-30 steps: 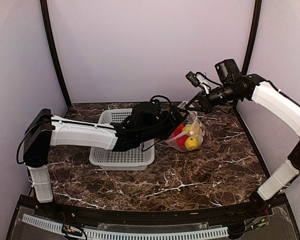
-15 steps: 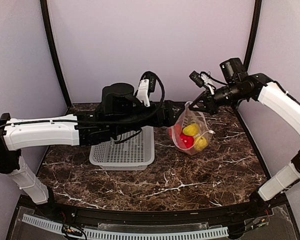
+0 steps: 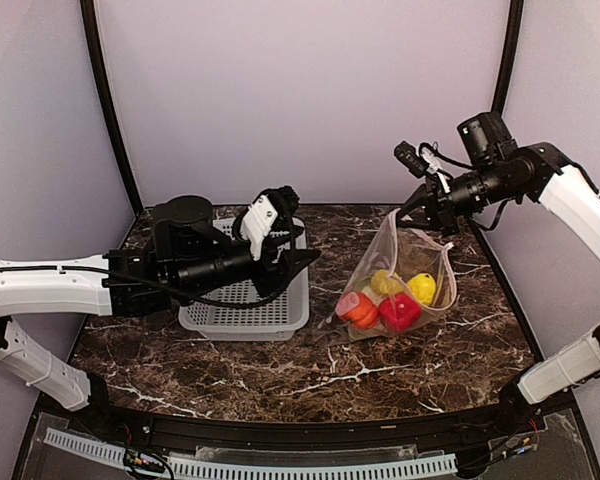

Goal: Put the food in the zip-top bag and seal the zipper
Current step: Pass from the right arm to the left

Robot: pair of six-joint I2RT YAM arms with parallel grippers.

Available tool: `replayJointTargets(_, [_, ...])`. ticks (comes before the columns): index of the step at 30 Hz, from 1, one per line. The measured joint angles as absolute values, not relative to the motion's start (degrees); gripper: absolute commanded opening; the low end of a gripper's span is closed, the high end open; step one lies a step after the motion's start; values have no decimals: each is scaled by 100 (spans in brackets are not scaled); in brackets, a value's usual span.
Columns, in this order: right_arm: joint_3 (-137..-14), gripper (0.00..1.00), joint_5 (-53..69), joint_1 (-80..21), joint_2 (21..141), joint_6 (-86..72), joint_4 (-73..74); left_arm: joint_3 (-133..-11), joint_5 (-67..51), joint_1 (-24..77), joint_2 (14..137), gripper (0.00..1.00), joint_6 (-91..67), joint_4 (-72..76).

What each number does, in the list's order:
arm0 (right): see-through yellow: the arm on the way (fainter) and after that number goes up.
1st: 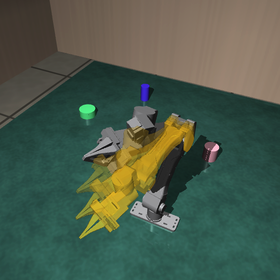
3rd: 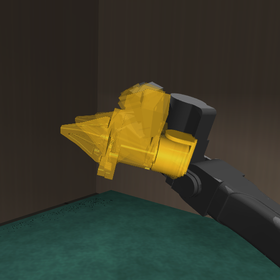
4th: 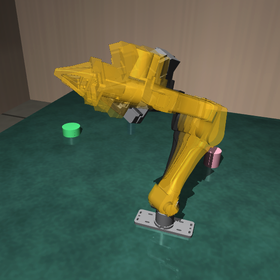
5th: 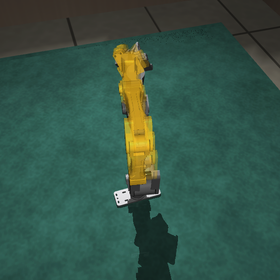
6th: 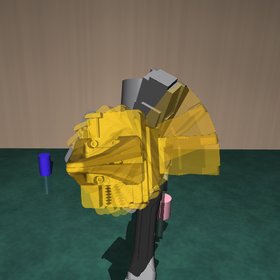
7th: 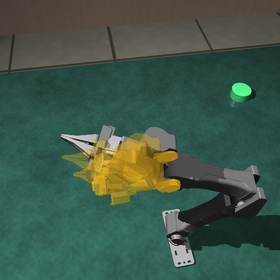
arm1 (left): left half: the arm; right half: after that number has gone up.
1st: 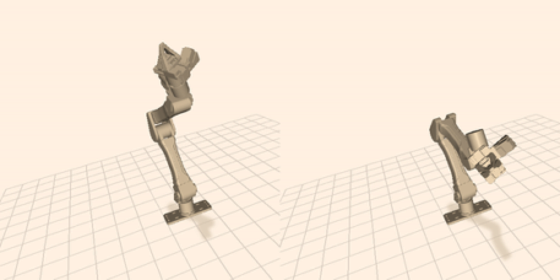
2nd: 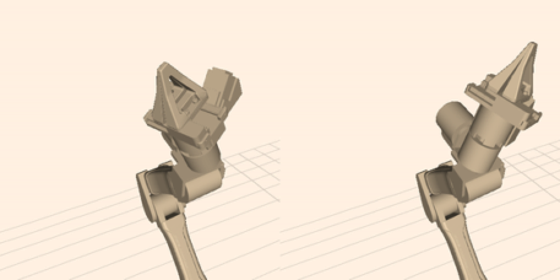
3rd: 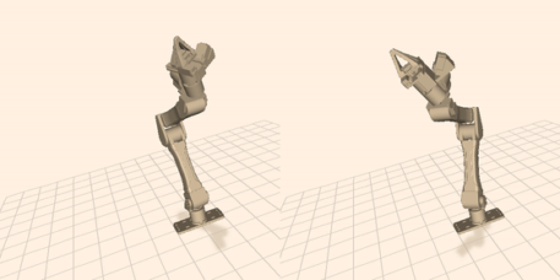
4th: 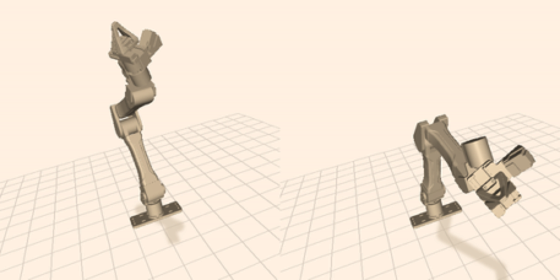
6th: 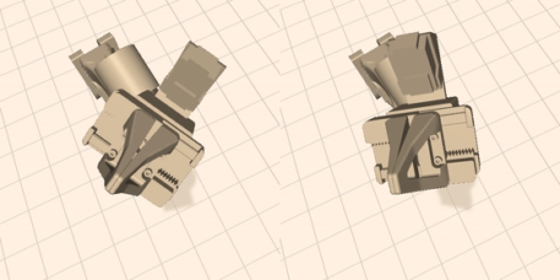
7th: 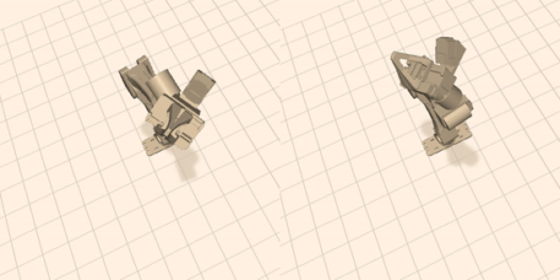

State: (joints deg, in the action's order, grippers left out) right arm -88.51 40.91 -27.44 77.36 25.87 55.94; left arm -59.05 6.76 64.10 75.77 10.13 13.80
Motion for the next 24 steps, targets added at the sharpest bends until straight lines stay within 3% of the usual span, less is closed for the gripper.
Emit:
replayJointTargets(8, [-8853, 0, 4198, -2742, 8099, 2480, 5577, -5898, -95, 6670, 8200, 39, 1291, 2169])
replayJointTargets(15, [-8853, 0, 4246, -2742, 8149, 2429, 5575, -6040, 314, 7192, 9161, 59, 1758, 2567])
replayJointTargets(24, [-8853, 0, 4263, -2742, 8165, 2386, 5551, -6613, 701, 7220, 9714, 56, 1798, 2928])
